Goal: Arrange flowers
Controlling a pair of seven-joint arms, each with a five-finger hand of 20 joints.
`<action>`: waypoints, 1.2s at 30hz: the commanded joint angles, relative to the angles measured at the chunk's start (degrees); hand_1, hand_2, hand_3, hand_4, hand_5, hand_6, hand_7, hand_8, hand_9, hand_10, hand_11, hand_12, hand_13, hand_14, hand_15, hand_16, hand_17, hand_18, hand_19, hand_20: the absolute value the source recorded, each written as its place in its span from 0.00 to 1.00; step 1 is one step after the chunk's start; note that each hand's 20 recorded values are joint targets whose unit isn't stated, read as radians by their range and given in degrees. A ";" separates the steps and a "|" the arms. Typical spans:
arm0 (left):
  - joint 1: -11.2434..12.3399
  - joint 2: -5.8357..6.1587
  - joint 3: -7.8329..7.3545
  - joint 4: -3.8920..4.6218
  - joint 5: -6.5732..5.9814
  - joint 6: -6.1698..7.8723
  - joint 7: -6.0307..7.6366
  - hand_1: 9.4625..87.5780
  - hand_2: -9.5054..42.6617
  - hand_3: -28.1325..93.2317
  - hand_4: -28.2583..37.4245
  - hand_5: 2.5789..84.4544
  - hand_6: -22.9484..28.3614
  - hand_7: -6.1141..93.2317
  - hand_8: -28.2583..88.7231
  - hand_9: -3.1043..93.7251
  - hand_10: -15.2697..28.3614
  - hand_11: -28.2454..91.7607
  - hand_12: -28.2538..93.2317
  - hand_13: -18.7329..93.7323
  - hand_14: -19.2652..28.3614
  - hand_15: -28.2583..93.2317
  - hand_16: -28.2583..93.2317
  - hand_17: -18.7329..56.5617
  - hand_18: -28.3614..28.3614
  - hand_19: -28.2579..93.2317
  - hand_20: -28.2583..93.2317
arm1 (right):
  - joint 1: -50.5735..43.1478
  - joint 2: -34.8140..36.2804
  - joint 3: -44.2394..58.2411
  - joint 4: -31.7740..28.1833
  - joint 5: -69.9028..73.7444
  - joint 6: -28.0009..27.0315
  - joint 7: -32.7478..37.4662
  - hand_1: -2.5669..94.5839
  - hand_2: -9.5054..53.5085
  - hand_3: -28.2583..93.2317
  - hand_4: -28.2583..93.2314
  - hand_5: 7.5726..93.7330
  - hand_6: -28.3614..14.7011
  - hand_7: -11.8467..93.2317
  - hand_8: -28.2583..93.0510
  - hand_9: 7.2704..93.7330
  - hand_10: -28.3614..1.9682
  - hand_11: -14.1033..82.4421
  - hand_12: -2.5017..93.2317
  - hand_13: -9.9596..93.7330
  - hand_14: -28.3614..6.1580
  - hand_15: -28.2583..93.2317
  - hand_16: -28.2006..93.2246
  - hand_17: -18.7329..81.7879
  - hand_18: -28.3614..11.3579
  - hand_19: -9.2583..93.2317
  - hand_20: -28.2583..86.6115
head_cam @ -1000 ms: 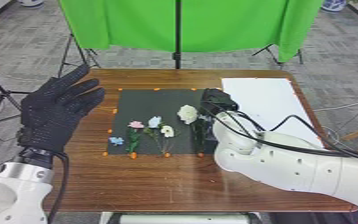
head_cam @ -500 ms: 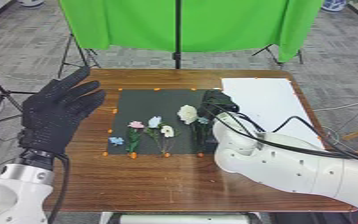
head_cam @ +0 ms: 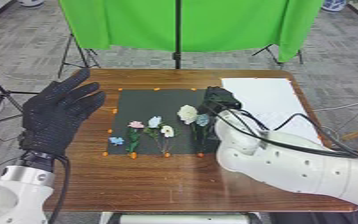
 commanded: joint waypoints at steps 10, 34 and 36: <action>3.44 0.26 -0.41 0.20 -0.04 1.46 1.82 0.16 0.34 0.87 0.10 0.45 0.68 0.20 0.17 0.36 0.86 0.50 0.32 0.39 1.00 0.70 0.14 0.16 1.00 0.84 0.12 | -18.29 9.14 29.81 -12.85 16.42 8.34 -7.63 0.35 0.08 0.85 0.04 0.67 0.59 0.26 0.14 0.80 0.45 0.38 0.18 0.85 0.59 0.68 0.37 0.64 0.25 0.99 0.22; 6.99 0.98 1.69 2.61 -0.51 5.08 8.11 0.11 0.33 0.86 0.00 0.34 0.51 0.17 0.16 0.29 0.74 0.41 0.33 0.33 0.93 0.57 0.18 0.10 1.00 0.70 0.20 | -61.38 12.37 75.43 -15.93 81.24 1.44 -57.17 0.24 0.21 0.89 0.00 0.46 0.63 0.26 0.13 0.45 0.46 0.25 0.15 0.46 0.31 0.47 0.32 0.28 0.13 0.59 0.31; 7.12 0.83 1.69 2.76 -0.63 5.32 8.31 0.11 0.33 0.86 0.00 0.34 0.51 0.18 0.16 0.30 0.74 0.41 0.33 0.34 0.93 0.57 0.18 0.10 1.00 0.70 0.20 | -61.99 12.30 75.74 -15.69 82.25 0.93 -58.18 0.24 0.21 0.89 0.00 0.45 0.63 0.26 0.13 0.44 0.48 0.24 0.16 0.45 0.31 0.45 0.33 0.27 0.14 0.57 0.32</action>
